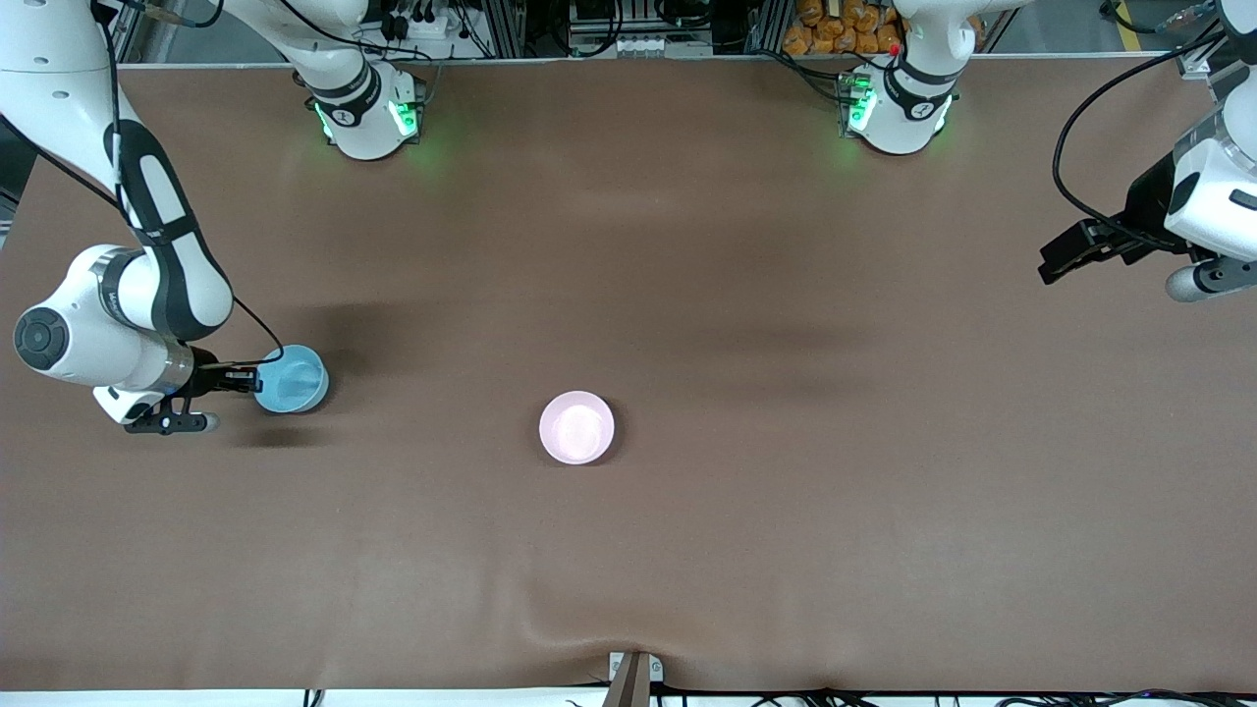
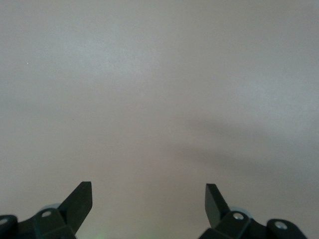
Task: Stack pink and blue bowls on white bowl
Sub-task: 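Close the right gripper on the light blue bowl's rim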
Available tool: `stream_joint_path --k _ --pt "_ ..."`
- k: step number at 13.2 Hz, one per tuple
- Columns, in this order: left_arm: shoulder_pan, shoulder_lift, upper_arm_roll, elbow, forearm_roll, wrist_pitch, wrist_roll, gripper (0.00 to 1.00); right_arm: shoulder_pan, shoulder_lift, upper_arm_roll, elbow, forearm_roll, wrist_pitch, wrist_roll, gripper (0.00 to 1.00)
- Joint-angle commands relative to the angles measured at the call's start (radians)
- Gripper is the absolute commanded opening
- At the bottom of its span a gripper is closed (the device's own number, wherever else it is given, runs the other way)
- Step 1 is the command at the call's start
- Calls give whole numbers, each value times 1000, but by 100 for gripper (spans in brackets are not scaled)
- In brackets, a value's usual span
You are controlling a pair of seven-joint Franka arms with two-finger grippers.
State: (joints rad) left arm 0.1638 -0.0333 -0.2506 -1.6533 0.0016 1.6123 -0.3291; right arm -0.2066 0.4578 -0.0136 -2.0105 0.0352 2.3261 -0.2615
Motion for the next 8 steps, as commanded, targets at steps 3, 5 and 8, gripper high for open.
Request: stream_joint_path --k 3,5,8 --pt "16 -48 -4 -25 -34 -26 30 100 -4 -8 4 -19 22 22 -22 9" --pt "16 -48 -4 -25 -34 -26 28 100 -2 -8 4 -17 22 19 -22 0" --pt "16 -48 -4 -26 -34 -28 28 100 9 -19 12 51 81 -121 -1 0"
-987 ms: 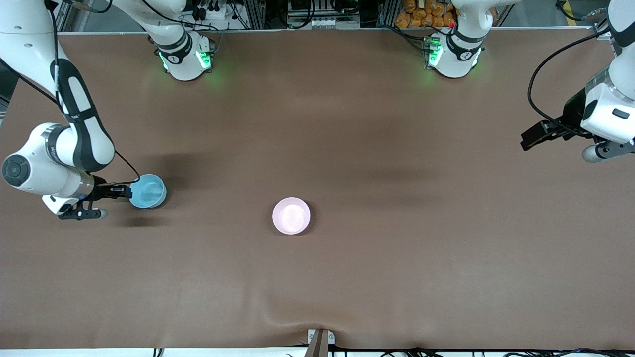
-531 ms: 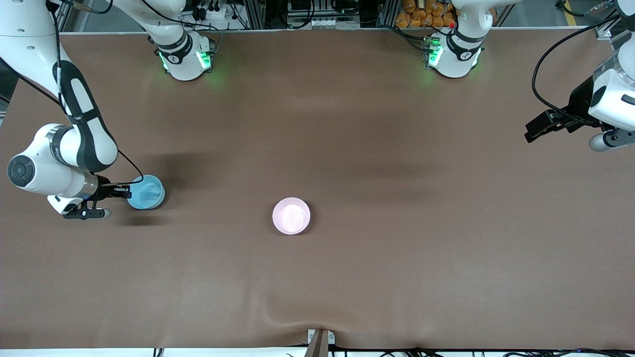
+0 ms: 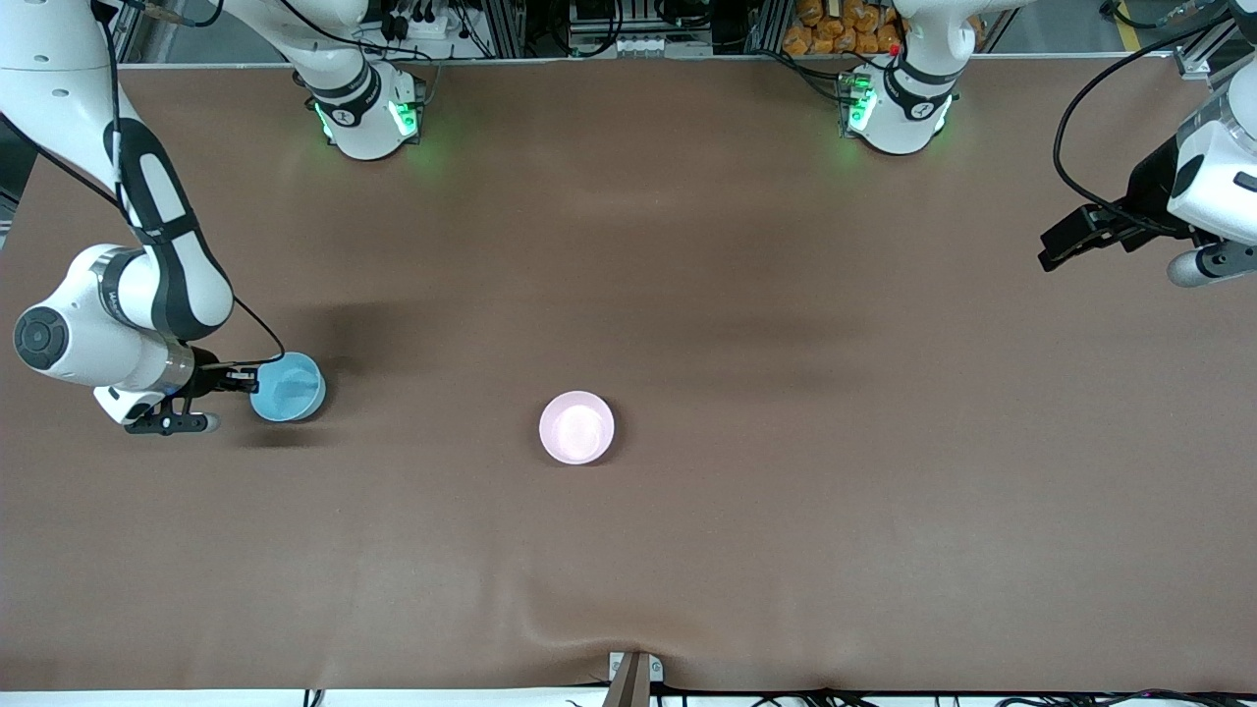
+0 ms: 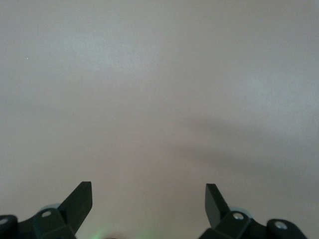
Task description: Stack pink and blue bowls on white bowl
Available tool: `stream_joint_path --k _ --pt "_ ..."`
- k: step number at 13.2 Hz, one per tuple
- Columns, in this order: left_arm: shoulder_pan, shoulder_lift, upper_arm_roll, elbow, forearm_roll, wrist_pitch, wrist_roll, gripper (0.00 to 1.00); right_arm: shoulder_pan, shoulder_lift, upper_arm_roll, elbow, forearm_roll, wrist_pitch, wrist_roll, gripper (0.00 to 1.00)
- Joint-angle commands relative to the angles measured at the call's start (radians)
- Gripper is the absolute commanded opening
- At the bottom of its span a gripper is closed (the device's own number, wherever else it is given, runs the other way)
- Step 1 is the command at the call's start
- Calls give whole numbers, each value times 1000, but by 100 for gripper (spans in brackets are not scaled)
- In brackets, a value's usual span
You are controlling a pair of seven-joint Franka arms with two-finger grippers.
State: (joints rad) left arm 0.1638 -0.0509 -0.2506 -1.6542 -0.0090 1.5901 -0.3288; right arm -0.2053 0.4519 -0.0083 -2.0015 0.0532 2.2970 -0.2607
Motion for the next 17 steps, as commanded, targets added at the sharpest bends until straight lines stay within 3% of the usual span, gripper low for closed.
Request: stream_joint_path --k 1,2,4,7,10,17 --pt "16 -30 -4 -27 -23 -6 28 100 17 -15 4 90 148 -188 4 0" --pt "16 -30 -4 -27 -23 -7 28 100 23 -15 2 124 202 -245 14 0" --pt "16 -30 -4 -27 -23 -9 28 100 47 -19 5 138 217 -263 113 0" --pt "14 -30 -6 -29 -23 -9 28 100 145 -32 8 168 253 -263 358 0" --pt "14 -29 -10 -32 -23 -9 27 100 252 -27 16 237 347 -263 582 0" --pt "14 -29 -12 -35 -23 -9 27 100 478 102 16 455 338 -261 930 0"
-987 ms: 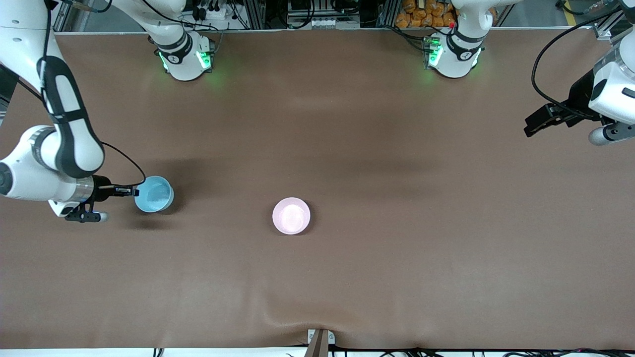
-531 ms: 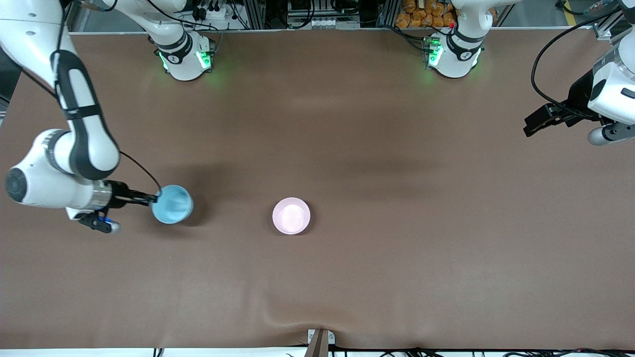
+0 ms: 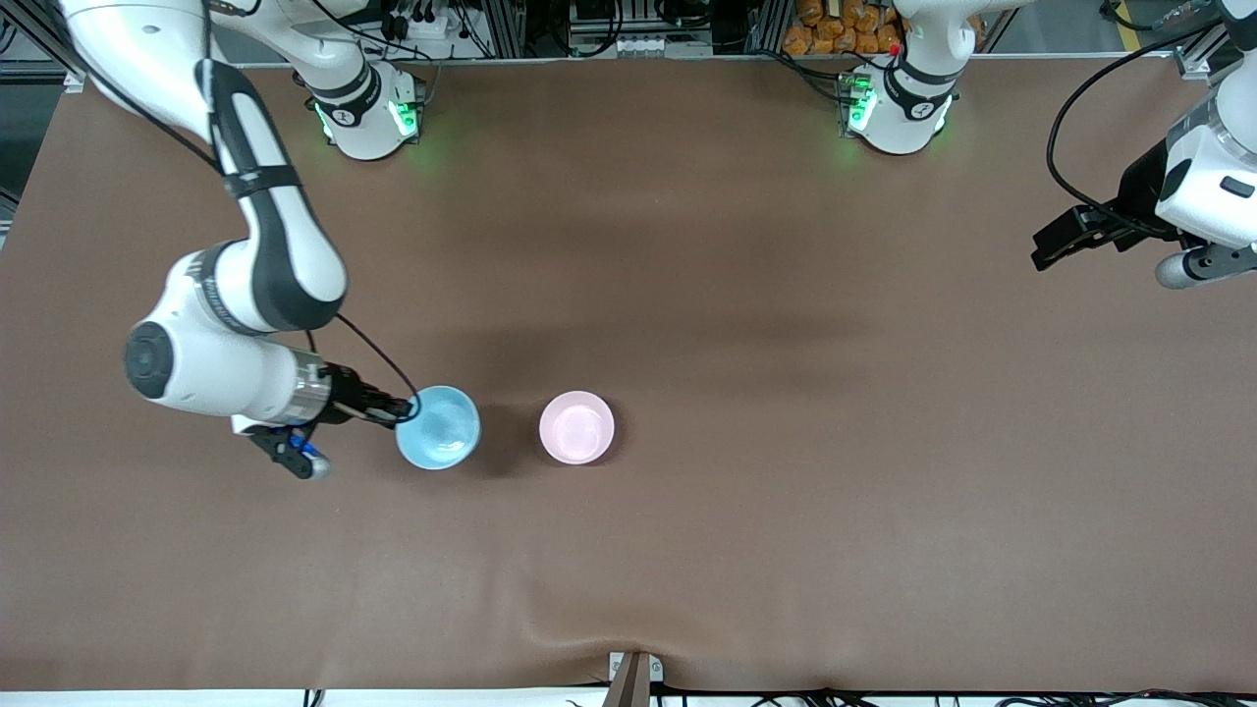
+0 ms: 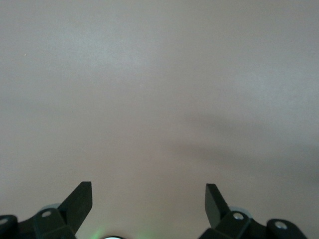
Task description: Stack pink and blue bowls on white bowl
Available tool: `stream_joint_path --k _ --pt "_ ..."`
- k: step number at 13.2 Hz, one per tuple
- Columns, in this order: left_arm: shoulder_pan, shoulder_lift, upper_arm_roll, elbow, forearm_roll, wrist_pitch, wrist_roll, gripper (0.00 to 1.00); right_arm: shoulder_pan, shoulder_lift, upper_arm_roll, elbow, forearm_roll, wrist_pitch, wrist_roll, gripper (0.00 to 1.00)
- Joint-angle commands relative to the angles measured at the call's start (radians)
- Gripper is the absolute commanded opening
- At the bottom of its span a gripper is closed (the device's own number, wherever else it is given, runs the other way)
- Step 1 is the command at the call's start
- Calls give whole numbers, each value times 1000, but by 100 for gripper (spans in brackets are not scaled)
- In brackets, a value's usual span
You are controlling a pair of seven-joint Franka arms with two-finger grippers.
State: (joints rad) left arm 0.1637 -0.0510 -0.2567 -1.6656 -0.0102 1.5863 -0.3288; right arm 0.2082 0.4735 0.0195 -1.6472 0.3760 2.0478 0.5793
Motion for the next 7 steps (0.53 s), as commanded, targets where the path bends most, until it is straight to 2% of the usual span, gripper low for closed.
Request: stream_joint_path --k 1,3,4,7 --pt "14 -29 -6 -25 -22 -6 27 100 101 115 -12 148 8 -12 149 0" --pt "14 -30 -6 -23 -22 -18 27 100 149 161 -12 204 -3 -11 232 0" --pt "14 -30 -6 -23 -22 -20 27 100 186 168 -13 204 -17 -8 266 0" --pt "14 -30 -6 -23 -22 -22 27 100 200 180 -13 198 -32 0 283 0"
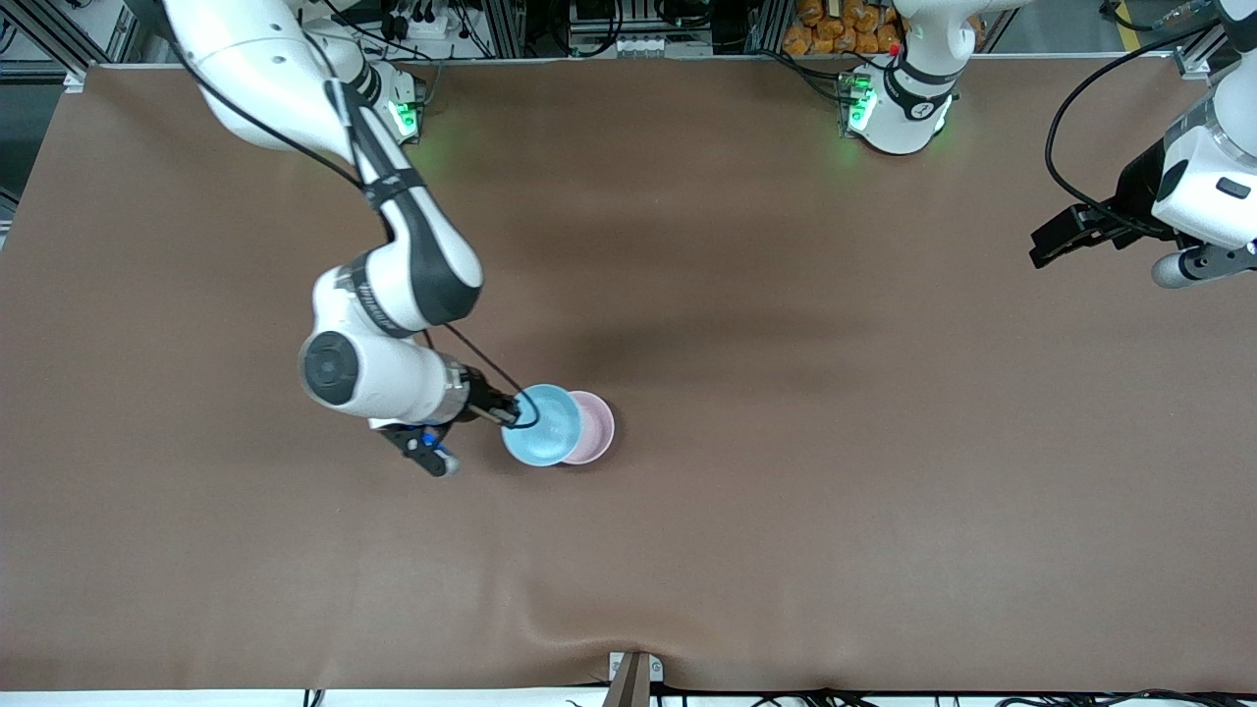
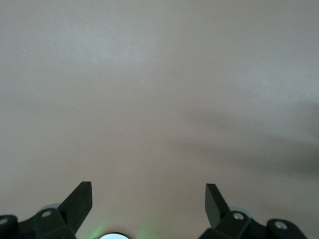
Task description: Stack pink and blue bowls on white bowl
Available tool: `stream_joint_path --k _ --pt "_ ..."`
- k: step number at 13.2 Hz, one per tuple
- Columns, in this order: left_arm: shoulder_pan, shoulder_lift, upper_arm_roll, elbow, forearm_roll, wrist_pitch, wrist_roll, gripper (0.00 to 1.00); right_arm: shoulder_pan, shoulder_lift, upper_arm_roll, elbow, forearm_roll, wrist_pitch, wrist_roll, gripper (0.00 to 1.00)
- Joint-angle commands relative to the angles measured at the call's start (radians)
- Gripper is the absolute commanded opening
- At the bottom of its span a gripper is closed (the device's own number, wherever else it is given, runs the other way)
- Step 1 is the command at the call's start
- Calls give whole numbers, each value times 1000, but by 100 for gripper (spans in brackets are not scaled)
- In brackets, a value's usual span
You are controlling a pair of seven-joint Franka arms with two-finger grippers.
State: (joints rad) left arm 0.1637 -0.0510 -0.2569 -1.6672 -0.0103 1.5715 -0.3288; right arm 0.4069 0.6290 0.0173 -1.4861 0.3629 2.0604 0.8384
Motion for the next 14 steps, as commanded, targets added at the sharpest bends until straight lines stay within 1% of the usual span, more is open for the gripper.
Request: stream_joint_path --k 1,5,14 --pt "14 -30 -5 -23 -22 -7 27 100 12 40 -11 43 -15 -11 28 0" --pt "14 -30 -5 -22 -22 -7 27 100 33 70 -11 44 -16 53 70 0" --pt "14 -30 -5 -23 -22 -13 27 100 59 83 -11 43 -22 64 93 0"
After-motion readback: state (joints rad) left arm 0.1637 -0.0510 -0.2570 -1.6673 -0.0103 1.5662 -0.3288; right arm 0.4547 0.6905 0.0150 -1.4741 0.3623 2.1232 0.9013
